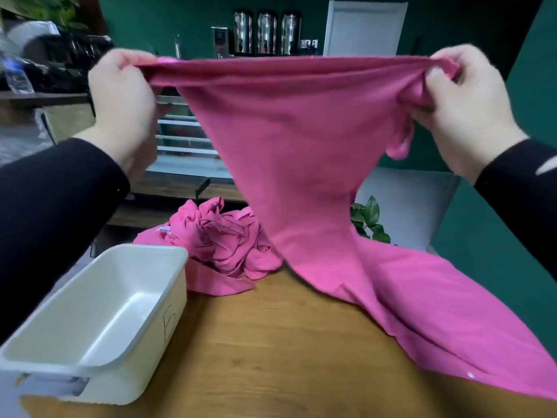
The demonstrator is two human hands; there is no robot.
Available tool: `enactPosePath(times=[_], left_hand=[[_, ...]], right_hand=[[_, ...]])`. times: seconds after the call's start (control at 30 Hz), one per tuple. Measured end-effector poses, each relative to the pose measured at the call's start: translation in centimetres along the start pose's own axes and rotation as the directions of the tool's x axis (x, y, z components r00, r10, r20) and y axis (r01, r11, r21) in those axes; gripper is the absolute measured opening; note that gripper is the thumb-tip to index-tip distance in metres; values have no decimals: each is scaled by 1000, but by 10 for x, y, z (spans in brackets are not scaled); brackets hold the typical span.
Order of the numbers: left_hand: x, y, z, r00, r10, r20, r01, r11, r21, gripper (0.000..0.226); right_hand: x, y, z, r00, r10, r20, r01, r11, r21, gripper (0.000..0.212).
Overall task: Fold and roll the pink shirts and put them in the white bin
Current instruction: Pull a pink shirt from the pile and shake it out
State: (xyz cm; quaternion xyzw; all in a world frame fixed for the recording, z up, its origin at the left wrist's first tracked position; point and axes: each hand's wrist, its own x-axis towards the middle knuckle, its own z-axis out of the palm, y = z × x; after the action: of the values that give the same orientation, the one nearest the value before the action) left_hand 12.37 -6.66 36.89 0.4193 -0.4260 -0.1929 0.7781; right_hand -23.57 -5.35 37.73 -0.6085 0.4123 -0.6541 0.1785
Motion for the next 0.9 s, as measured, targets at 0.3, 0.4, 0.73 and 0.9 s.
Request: enactPosePath(times=[0.3,0.4,0.73,0.9], left_hand=[[-12,-70,-50,877,-474,77,435,852,293,43],[-15,-85,-57,820,-556,135,495,807,321,41],[-27,-111,-43,752,-622,219,569,780,260,40],[-27,-119,-29,787,-569,238,576,816,46,17]], right_hand=[[-148,15,-9,916,52,398,104,927,-360,21],[-207,12,20,807,142,573,-24,978,-209,21],[-269,14,75,717,169,677,-183,982,-52,9],[-274,24,81,723,171,670,-212,977,-20,9]])
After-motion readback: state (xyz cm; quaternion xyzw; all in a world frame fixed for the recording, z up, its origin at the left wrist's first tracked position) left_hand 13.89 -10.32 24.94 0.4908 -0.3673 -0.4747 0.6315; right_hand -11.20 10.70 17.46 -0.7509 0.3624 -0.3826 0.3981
